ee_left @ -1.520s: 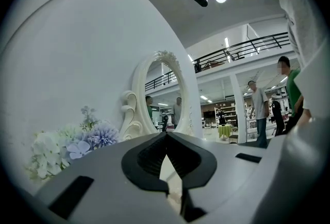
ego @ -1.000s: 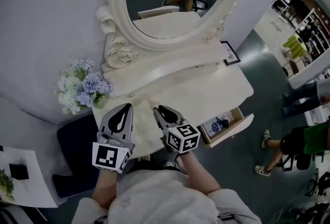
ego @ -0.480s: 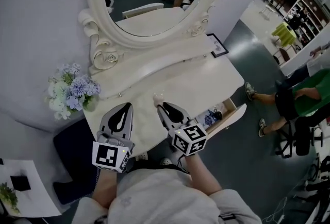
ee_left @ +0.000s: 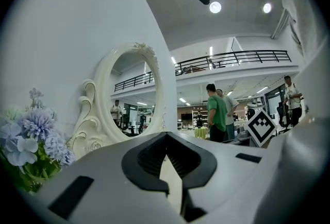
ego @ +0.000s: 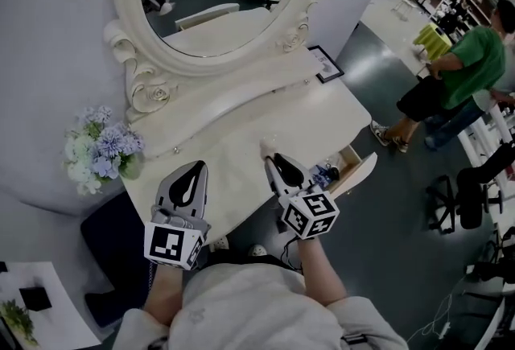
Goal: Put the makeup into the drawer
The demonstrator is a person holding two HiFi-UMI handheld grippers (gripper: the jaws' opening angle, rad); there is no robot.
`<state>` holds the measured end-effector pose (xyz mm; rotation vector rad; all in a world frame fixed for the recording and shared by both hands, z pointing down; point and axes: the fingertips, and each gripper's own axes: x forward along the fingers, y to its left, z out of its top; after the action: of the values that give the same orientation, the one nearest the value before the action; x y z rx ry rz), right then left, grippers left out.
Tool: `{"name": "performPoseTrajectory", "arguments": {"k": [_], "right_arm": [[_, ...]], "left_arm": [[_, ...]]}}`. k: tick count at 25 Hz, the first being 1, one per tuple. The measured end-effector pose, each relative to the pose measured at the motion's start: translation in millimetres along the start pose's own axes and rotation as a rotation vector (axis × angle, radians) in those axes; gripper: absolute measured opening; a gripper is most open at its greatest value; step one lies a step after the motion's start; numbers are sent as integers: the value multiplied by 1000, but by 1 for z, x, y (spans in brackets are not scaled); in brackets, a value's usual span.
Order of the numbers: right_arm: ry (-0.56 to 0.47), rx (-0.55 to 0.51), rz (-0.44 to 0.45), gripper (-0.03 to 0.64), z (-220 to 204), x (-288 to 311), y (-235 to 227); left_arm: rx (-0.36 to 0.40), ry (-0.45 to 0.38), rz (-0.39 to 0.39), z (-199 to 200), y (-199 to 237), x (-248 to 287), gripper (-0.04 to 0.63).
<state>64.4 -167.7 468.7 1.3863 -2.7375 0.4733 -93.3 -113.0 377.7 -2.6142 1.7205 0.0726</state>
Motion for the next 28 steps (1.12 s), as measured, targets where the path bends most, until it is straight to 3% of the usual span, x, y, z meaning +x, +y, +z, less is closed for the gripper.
{"name": "performPoseTrajectory", "arguments": {"k": [12,28], "right_arm": [[-5,-3,-180,78,5,-40,-68],[79,27,-389,79,-27,-86,-155]], "left_arm": [[-10,2,-54,0,-25,13,12],[-6,11,-85,0,-46,23,12]]}}
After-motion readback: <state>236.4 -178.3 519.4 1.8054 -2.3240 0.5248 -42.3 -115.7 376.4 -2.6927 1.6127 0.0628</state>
